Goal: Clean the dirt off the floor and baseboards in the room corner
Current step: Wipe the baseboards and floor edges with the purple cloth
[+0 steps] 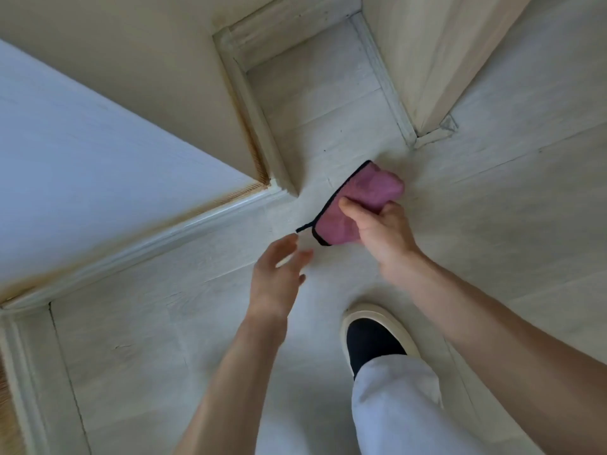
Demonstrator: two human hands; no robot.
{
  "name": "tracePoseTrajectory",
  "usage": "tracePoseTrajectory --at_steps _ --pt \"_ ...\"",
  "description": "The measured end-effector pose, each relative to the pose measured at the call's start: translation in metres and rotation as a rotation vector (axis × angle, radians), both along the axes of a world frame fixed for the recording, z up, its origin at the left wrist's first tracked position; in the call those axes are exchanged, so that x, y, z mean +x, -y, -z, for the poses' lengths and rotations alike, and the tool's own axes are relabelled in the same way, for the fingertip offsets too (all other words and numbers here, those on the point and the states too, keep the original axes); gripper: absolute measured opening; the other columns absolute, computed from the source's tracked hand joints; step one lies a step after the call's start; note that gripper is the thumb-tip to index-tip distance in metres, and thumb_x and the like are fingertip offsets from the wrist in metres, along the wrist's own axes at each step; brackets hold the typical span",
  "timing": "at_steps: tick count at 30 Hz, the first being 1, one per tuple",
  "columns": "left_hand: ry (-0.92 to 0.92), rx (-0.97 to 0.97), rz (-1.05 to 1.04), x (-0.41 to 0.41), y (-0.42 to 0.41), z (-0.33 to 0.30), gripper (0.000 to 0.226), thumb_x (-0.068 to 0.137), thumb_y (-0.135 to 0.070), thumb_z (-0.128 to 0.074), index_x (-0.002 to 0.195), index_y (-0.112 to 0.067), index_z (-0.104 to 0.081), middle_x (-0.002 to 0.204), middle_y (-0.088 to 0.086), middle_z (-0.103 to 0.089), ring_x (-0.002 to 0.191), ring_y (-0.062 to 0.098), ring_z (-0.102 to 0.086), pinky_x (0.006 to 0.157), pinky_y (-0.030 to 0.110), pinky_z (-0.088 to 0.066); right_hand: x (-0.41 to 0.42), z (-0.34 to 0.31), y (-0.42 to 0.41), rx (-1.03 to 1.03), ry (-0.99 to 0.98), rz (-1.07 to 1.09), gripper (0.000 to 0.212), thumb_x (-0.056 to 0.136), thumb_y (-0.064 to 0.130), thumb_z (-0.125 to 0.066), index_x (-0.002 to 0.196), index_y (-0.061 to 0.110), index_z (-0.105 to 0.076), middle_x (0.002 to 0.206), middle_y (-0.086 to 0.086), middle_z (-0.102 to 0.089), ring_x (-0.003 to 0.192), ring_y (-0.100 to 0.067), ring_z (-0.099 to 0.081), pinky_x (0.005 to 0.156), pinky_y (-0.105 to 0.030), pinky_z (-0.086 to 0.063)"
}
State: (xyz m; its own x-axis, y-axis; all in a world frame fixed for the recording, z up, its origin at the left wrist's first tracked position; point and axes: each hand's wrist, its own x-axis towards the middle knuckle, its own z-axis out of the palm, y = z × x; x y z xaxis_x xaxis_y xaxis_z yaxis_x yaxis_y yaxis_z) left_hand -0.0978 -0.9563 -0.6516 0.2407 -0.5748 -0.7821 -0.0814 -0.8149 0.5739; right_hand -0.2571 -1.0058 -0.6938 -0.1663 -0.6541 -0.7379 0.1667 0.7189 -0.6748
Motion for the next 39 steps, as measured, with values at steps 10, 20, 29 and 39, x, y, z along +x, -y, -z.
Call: tracePoseTrajectory --at_steps 10,20,29,39 --pt "0.658 0.101 0.908 0.04 -0.014 0.045 0.113 0.094 -0.047 -0.068 0.161 -0.023 0.02 0.163 0.006 0.039 0.152 0.039 0.027 0.123 0.05 -0.02 0.022 -0.009 0.175 -0.468 -0.756 -0.593 0.037 0.092 0.041 -0.071 0.114 0.013 -0.059 0.105 -0.006 -0.067 0.102 -0.026 -0.065 0.071 -0.024 -0.037" --pt "0.65 0.121 0.923 0.04 -0.013 0.049 0.111 0.097 -0.041 -0.066 0.158 -0.02 0.025 0.16 0.009 0.041 0.15 0.045 0.028 0.125 0.057 -0.02 0.095 0.022 0.204 -0.556 -0.806 -0.764 0.027 0.099 0.016 -0.055 0.123 0.013 -0.066 0.123 -0.012 -0.067 0.113 -0.03 -0.063 0.083 -0.03 -0.044" --pt "0.663 0.114 0.902 0.039 -0.014 0.053 0.112 0.096 -0.037 -0.069 0.159 -0.019 0.022 0.161 0.012 0.039 0.15 0.048 0.026 0.123 0.058 -0.024 0.044 0.027 0.042 -0.447 -0.471 -0.514 0.036 0.085 0.011 -0.073 0.066 0.013 -0.043 0.053 0.006 -0.04 0.05 -0.013 -0.036 0.052 -0.025 -0.024" --pt "0.656 0.086 0.905 0.04 -0.015 0.052 0.111 0.097 -0.036 -0.069 0.159 -0.02 0.021 0.161 0.012 0.039 0.15 0.047 0.027 0.127 0.056 -0.012 0.066 0.022 0.157 -0.569 -0.526 -0.341 0.03 0.095 0.004 -0.054 0.118 0.008 -0.072 0.099 -0.007 -0.075 0.09 -0.022 -0.068 0.081 -0.028 -0.051"
